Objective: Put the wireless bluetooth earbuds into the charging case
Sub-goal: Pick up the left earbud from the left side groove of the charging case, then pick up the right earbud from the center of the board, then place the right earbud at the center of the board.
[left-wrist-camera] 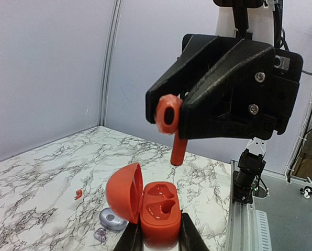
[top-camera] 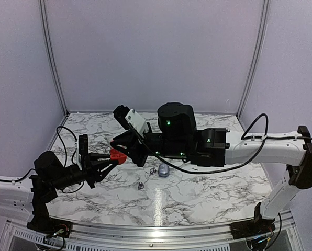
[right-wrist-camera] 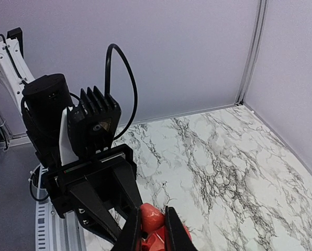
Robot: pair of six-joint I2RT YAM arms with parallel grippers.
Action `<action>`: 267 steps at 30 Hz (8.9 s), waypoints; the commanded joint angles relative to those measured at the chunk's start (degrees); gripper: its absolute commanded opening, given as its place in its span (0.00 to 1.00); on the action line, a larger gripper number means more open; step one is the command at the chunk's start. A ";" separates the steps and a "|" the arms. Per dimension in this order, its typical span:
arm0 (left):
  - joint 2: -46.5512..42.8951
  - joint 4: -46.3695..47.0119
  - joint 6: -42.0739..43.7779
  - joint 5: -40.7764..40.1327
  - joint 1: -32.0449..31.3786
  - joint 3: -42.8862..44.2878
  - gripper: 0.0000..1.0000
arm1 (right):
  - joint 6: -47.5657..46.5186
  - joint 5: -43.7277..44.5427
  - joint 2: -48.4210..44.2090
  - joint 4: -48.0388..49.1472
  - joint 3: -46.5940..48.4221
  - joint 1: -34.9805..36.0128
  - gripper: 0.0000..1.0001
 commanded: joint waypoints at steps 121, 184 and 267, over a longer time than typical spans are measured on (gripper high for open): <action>1.96 2.02 0.65 1.59 -0.19 2.46 0.00 | 1.83 -8.05 4.22 -12.99 6.66 -3.69 0.17; 3.09 1.66 -1.10 -2.45 2.27 0.87 0.00 | 5.60 -11.27 29.03 -7.54 0.36 -38.70 0.34; -3.62 -9.06 4.79 -6.05 1.92 -1.49 0.00 | 19.71 1.15 5.64 -8.12 -25.69 -10.75 0.35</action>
